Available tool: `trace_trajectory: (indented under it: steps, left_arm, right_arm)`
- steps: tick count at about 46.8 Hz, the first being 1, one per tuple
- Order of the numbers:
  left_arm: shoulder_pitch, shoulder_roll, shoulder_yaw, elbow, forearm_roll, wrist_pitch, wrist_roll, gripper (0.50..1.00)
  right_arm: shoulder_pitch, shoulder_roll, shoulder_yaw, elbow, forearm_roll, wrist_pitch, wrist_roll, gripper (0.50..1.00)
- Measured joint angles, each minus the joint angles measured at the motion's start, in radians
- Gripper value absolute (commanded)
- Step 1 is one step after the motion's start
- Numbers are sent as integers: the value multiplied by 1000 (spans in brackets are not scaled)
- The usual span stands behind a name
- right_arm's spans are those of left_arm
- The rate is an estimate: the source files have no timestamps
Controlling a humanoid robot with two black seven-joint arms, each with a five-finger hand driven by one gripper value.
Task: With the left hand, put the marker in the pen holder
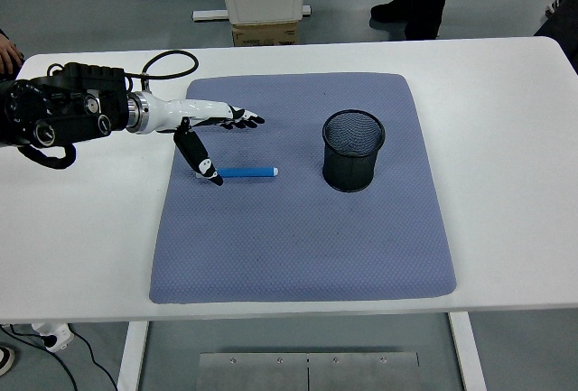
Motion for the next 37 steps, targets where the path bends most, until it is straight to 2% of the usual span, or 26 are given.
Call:
trace_trajectory:
  steps: [9,17,20,37]
  left_arm:
    - [8,-28,6,1,75,33,7,1000]
    - [8,-39,6,1,105,36,10,1000]
    - [9,-42,7,3,125,38,10,965]
    - [8,-52,25,7,143,43,36,965]
  right_arm:
    - [0,0,0,0,0,0,0,1000]
    - [0,0,0,0,0,0,0,1000]
    - [0,0,0,0,0,0,0,1000]
    - [0,0,0,0,0,0,0,1000]
